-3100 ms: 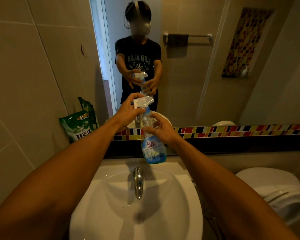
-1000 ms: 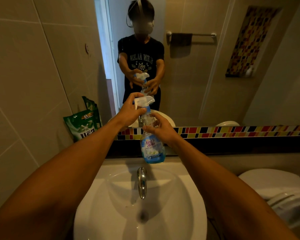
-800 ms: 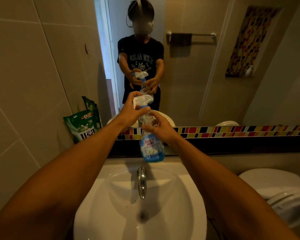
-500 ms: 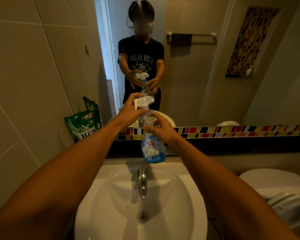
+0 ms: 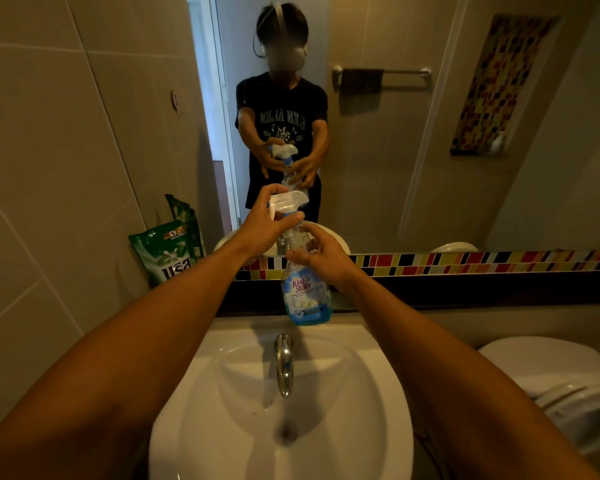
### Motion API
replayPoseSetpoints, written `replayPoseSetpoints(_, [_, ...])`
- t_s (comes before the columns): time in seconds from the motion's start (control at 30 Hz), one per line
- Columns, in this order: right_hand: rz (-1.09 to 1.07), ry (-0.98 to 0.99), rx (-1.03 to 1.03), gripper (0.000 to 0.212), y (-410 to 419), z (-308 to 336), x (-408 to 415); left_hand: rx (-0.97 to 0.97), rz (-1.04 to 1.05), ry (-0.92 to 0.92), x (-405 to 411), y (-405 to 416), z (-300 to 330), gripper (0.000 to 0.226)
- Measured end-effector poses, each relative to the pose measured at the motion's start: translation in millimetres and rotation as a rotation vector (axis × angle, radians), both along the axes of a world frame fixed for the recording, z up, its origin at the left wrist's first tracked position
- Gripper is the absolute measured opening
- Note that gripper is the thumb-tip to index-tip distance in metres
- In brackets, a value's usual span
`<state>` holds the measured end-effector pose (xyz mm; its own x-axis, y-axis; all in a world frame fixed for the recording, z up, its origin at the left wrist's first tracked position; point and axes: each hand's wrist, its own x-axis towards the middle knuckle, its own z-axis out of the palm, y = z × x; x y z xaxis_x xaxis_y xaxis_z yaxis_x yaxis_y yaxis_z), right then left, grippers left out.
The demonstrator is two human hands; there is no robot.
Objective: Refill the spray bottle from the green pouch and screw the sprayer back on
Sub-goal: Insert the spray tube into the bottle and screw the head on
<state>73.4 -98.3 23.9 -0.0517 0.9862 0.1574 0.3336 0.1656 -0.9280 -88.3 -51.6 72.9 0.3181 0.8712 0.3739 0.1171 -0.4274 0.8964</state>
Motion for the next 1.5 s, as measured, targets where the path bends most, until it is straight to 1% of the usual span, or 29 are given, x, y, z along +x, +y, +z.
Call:
replayPoseSetpoints(0.13, [0.003, 0.000, 0.012, 0.062, -1, 0, 0, 0.042, 0.028, 0.010, 1, 0, 0, 0.056])
replayPoseSetpoints(0.3, [0.003, 0.017, 0.011, 0.061, -4, 0, 4, -0.002, 0.034, 0.047, 0, 2, 2, 0.056])
replayPoseSetpoints(0.43, [0.017, 0.000, 0.025, 0.061, -6, 4, 4, 0.010, 0.022, -0.027, 2, -3, -1, 0.059])
replayPoseSetpoints(0.5, [0.030, 0.005, 0.026, 0.062, -6, 5, 2, 0.030, 0.063, -0.059, 5, -4, -4, 0.060])
replayPoseSetpoints(0.57, [0.037, 0.008, 0.022, 0.061, -5, 4, 1, 0.039, 0.103, -0.059, 5, -3, -4, 0.060])
replayPoseSetpoints(0.67, [0.036, 0.011, 0.012, 0.064, -4, 2, 1, 0.051, 0.105, -0.046, 3, -3, -3, 0.056])
replayPoseSetpoints(0.77, [0.035, 0.052, -0.013, 0.066, -4, 2, 2, 0.051, 0.095, -0.046, 3, -4, -1, 0.055])
replayPoseSetpoints(0.9, [0.045, 0.086, -0.020, 0.063, -5, 2, 5, 0.037, 0.073, -0.041, 3, -5, 2, 0.057])
replayPoseSetpoints(1.07, [0.089, 0.210, -0.072, 0.061, -6, 1, 12, -0.006, 0.030, -0.045, 4, -4, 2, 0.058])
replayPoseSetpoints(1.27, [0.136, 0.280, -0.162, 0.057, -4, -3, 22, -0.035, -0.001, -0.046, 10, -4, 0, 0.057])
replayPoseSetpoints(1.37, [0.133, 0.272, -0.182, 0.050, -5, -5, 26, -0.025, 0.005, -0.028, 10, -2, -4, 0.058])
replayPoseSetpoints(1.5, [0.082, 0.193, -0.170, 0.044, -3, -7, 25, 0.018, 0.024, 0.032, 15, -2, -8, 0.058])
